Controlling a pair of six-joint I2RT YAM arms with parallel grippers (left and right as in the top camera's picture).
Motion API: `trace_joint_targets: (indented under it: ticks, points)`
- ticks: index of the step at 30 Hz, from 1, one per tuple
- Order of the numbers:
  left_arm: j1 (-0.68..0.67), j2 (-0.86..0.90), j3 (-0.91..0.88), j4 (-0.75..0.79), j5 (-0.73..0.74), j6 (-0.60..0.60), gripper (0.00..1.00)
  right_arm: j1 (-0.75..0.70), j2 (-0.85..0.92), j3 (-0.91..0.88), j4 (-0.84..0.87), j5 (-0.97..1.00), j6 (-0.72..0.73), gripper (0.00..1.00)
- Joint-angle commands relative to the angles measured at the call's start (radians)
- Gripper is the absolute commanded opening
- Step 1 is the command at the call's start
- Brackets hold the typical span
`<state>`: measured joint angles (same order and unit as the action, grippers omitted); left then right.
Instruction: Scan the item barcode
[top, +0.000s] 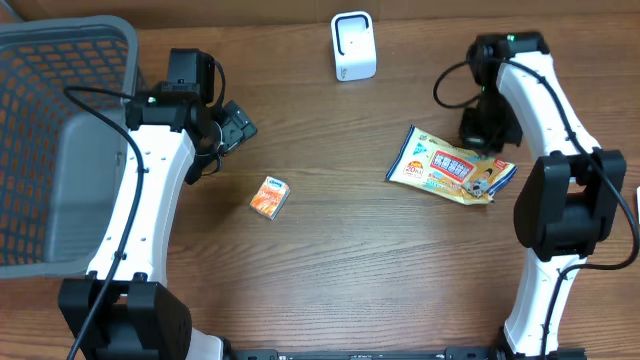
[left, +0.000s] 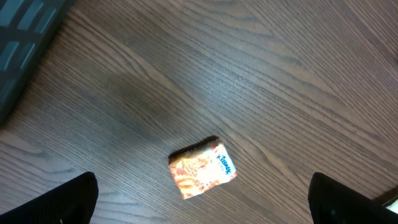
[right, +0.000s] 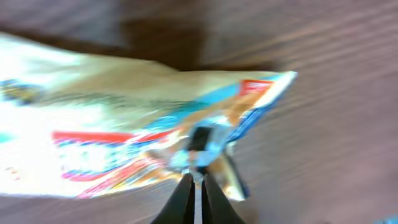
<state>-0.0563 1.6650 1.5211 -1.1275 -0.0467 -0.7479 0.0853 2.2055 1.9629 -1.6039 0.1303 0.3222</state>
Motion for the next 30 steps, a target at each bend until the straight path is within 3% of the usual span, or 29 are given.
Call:
trace_joint_targets:
  ticks: [1,11,13,21,25,30]
  points:
    - [0.003,-0.009,0.017,0.002,-0.016,0.019,1.0,0.04,-0.017,0.013,0.005,-0.263,-0.171,0.09]
    - [0.003,-0.009,0.017,0.002,-0.016,0.019,1.0,0.09,-0.015,-0.265,0.319,-0.285,-0.083,0.1]
    - [0.003,-0.009,0.017,0.002,-0.016,0.019,1.0,0.12,-0.015,-0.308,0.402,-0.345,-0.083,0.04]
    - [0.003,-0.009,0.017,0.002,-0.016,0.019,1.0,0.382,-0.015,-0.297,0.564,-0.394,-0.11,0.09]
    - [0.003,-0.009,0.017,0.002,-0.016,0.019,1.0,0.431,-0.016,-0.197,0.488,-0.315,-0.121,0.09]
    - [0.003,-0.009,0.017,0.002,-0.016,0.019,1.0,0.381,-0.016,0.093,0.069,-0.125,-0.113,0.13]
